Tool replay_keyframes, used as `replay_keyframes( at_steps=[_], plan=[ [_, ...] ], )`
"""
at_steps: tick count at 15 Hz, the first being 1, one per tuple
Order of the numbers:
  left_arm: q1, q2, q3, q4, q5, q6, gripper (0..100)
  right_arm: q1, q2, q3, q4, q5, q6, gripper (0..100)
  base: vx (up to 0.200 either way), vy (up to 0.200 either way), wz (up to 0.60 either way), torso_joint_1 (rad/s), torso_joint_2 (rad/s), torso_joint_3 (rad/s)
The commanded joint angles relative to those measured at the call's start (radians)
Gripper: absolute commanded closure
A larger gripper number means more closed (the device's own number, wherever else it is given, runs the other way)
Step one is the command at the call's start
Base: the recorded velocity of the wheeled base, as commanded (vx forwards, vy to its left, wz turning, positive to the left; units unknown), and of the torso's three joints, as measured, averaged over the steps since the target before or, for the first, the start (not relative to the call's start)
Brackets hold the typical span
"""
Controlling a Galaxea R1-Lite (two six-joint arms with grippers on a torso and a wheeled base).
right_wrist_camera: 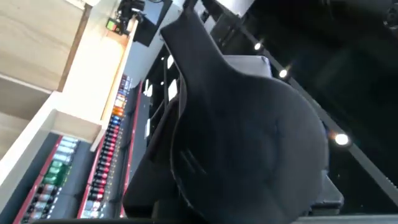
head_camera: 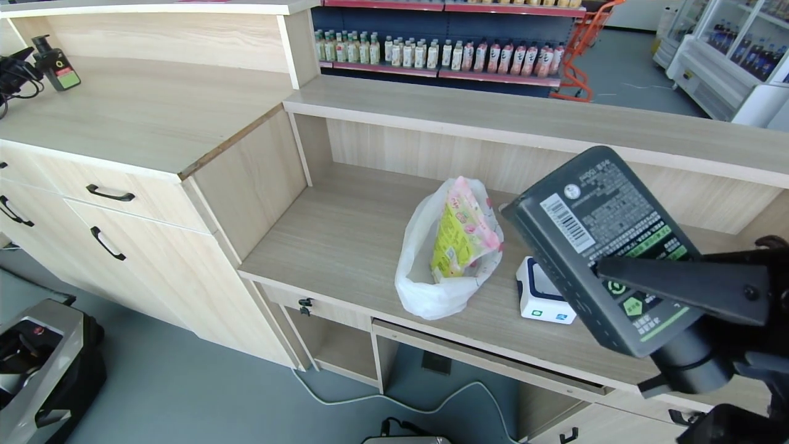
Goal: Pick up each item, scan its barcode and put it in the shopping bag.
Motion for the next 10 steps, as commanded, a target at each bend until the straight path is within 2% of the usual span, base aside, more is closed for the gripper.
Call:
replay_keyframes(
  at_steps=[1, 4, 10],
  plan=[
    [0.000, 0.000, 0.000, 0.000, 0.000, 0.000, 0, 0.028, -0.025, 0.005, 0.008, 0.030, -0.017, 100, 0.000, 0.000, 0.00, 0.000, 0.00, 0.000],
    [0.000, 0.000, 0.000, 0.000, 0.000, 0.000, 0, 0.028, -0.053, 0.007, 0.023, 0.090, -0.015, 100, 0.000, 0.000, 0.00, 0.000, 0.00, 0.000],
    [0.000, 0.000, 0.000, 0.000, 0.000, 0.000, 0, 0.009, -0.159, 0.017, 0.256, 0.134, -0.081, 100, 0.000, 0.000, 0.00, 0.000, 0.00, 0.000]
  ],
)
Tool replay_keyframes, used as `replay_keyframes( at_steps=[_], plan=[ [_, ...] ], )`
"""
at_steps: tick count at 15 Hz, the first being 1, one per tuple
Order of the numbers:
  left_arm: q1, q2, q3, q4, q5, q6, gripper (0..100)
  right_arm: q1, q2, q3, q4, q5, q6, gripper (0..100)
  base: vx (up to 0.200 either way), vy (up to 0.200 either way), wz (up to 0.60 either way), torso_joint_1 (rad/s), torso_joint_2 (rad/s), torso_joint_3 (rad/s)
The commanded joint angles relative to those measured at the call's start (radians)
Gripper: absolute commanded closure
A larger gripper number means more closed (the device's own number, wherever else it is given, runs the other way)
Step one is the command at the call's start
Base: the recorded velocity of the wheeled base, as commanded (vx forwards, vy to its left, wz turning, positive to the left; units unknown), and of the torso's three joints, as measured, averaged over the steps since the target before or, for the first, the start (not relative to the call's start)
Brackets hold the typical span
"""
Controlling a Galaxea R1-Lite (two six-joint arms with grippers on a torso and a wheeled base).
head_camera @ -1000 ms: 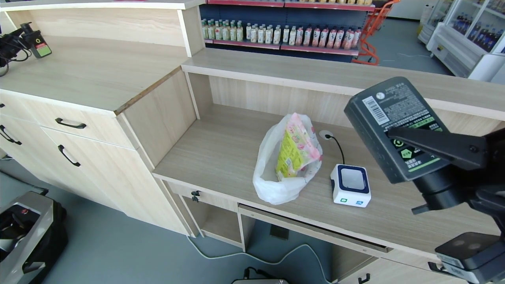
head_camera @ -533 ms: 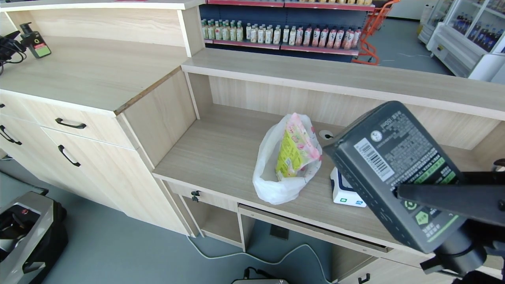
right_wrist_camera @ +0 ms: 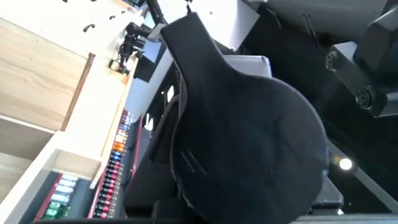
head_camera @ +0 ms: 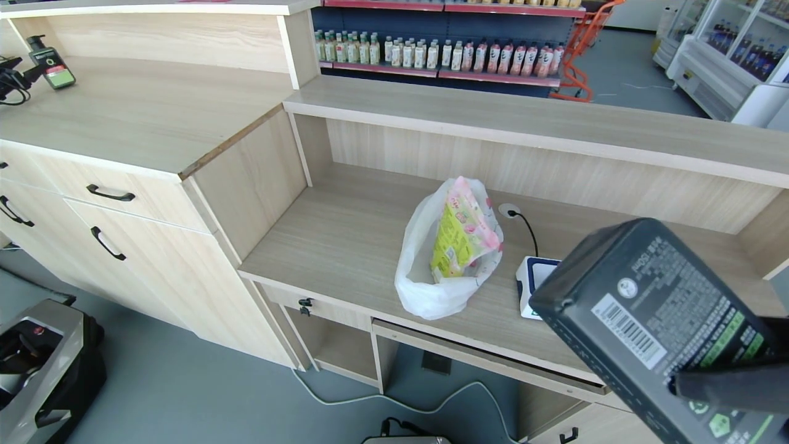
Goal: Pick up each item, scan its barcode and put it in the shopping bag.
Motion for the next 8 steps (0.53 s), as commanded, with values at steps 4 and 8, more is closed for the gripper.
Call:
replay_keyframes(
  at_steps=[4, 8],
  plan=[
    [0.000, 0.000, 0.000, 0.000, 0.000, 0.000, 0, -0.011, -0.055, 0.000, 0.032, 0.023, -0.013, 100, 0.000, 0.000, 0.00, 0.000, 0.00, 0.000],
    [0.000, 0.000, 0.000, 0.000, 0.000, 0.000, 0, -0.019, -0.058, -0.004, 0.046, 0.033, -0.008, 100, 0.000, 0.000, 0.00, 0.000, 0.00, 0.000]
  ],
)
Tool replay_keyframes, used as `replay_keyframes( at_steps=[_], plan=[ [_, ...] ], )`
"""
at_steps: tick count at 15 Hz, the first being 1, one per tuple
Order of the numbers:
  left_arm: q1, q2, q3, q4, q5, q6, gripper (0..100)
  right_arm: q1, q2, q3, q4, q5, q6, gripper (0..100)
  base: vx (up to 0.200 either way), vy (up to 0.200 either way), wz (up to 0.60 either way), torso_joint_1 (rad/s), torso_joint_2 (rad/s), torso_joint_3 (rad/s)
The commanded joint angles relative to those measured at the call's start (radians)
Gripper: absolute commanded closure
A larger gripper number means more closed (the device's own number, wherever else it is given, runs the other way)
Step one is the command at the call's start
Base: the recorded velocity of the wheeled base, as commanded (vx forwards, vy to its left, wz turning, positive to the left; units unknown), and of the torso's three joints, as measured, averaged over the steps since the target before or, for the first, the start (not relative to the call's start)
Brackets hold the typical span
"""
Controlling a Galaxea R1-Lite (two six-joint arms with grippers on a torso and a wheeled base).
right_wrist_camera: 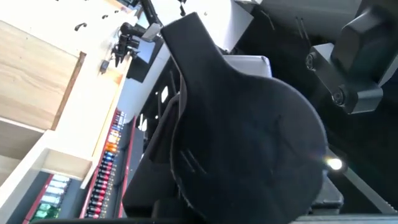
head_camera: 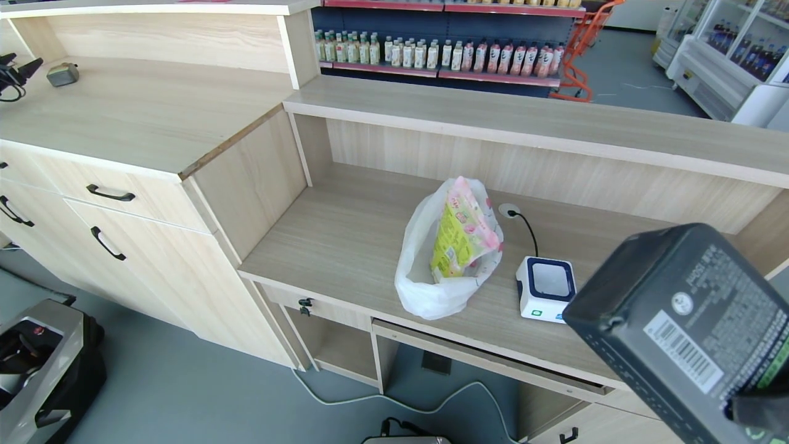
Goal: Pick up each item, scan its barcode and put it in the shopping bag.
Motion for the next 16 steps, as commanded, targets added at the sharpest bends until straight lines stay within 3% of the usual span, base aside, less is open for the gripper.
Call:
replay_keyframes(
  at_steps=[1, 9, 10, 12, 13, 14, 15, 16],
  plan=[
    [0.000, 0.000, 0.000, 0.000, 0.000, -0.001, 0, -0.001, -0.002, 0.000, 0.000, 0.000, 0.000, 100, 0.000, 0.000, 0.00, 0.000, 0.00, 0.000],
    [0.000, 0.000, 0.000, 0.000, 0.000, -0.001, 0, -0.018, -0.014, -0.015, 0.000, 0.015, 0.044, 100, 0.000, 0.000, 0.00, 0.000, 0.00, 0.000],
    [0.000, 0.000, 0.000, 0.000, 0.000, -0.001, 0, -0.086, -0.015, -0.066, -0.002, -0.003, 0.144, 100, 0.000, 0.000, 0.00, 0.000, 0.00, 0.000],
    [0.000, 0.000, 0.000, 0.000, 0.000, -0.001, 0, -0.372, -0.071, -0.127, -0.007, -0.191, 0.545, 100, 0.000, 0.000, 0.00, 0.000, 0.00, 0.000],
    [0.000, 0.000, 0.000, 0.000, 0.000, -0.001, 0, -0.440, -0.092, -0.126, -0.007, -0.267, 0.663, 100, 0.000, 0.000, 0.00, 0.000, 0.00, 0.000],
    [0.000, 0.000, 0.000, 0.000, 0.000, -0.001, 0, -0.615, -0.133, -0.098, -0.013, -0.553, 1.006, 100, 0.000, 0.000, 0.00, 0.000, 0.00, 0.000],
    [0.000, 0.000, 0.000, 0.000, 0.000, -0.001, 0, -0.721, -0.136, -0.074, -0.011, -0.709, 1.167, 100, 0.000, 0.000, 0.00, 0.000, 0.00, 0.000],
    [0.000, 0.000, 0.000, 0.000, 0.000, -0.001, 0, -0.826, -0.135, -0.039, -0.007, -0.769, 1.284, 100, 0.000, 0.000, 0.00, 0.000, 0.00, 0.000]
  ],
)
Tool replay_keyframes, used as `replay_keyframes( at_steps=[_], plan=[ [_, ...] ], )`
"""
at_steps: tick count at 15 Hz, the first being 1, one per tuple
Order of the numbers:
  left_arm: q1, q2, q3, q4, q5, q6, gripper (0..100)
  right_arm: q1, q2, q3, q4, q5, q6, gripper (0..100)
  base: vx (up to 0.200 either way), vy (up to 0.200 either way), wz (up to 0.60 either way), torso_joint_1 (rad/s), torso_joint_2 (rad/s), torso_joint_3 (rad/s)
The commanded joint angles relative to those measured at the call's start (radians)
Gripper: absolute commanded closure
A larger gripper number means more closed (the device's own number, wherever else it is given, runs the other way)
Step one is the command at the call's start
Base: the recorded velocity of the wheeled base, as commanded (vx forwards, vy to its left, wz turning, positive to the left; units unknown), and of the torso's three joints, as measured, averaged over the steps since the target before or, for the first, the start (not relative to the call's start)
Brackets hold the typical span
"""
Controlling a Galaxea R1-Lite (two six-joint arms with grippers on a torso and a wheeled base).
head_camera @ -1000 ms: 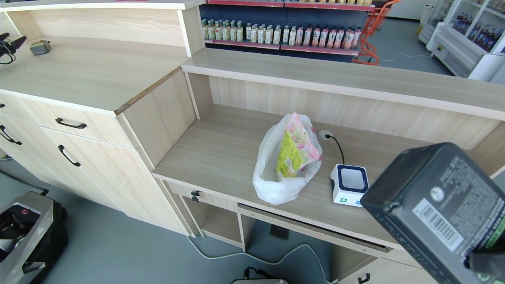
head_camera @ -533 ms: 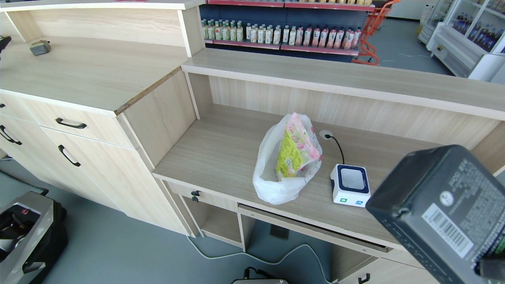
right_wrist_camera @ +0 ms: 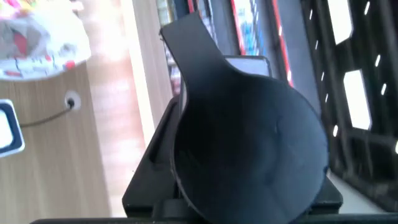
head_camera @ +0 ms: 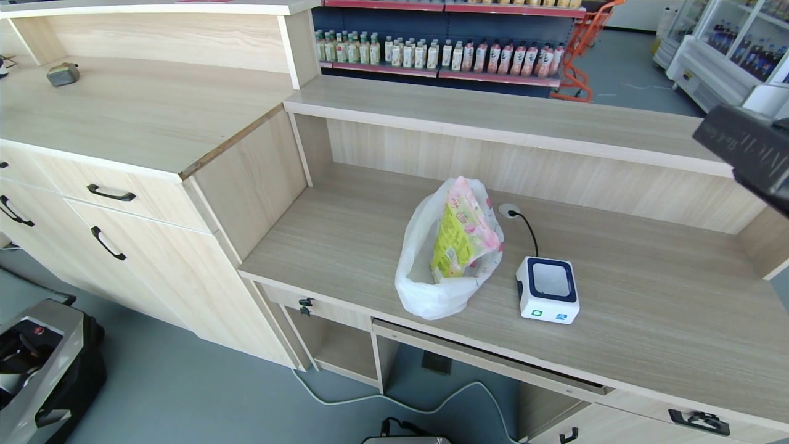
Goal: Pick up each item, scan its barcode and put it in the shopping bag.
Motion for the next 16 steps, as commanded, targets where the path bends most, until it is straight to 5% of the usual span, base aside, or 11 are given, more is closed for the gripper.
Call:
replay_keyframes(
  at_steps=[1, 6, 11, 14, 16],
  plan=[
    [0.000, 0.000, 0.000, 0.000, 0.000, 0.000, 0, -0.347, -0.059, 0.090, 0.002, -0.244, 0.363, 100, 0.000, 0.000, 0.00, 0.000, 0.00, 0.000],
    [0.000, 0.000, 0.000, 0.000, 0.000, 0.000, 0, -0.390, -0.023, 0.120, 0.009, -0.260, 0.606, 100, 0.000, 0.000, 0.00, 0.000, 0.00, 0.000],
    [0.000, 0.000, 0.000, 0.000, 0.000, 0.000, 0, -0.393, -0.006, 0.103, 0.144, -0.276, 0.707, 100, 0.000, 0.000, 0.60, 0.003, 0.00, 0.003],
    [0.000, 0.000, 0.000, 0.000, 0.000, 0.000, 0, -0.311, 0.100, -0.001, 0.364, -0.215, 1.317, 100, 0.000, 0.000, 0.00, 0.000, 0.00, 0.000],
    [0.000, 0.001, 0.000, 0.000, 0.000, 0.000, 0, -0.299, 0.194, -0.019, 0.390, -0.194, 1.592, 100, 0.000, 0.000, 0.00, 0.000, 0.00, 0.000]
  ],
)
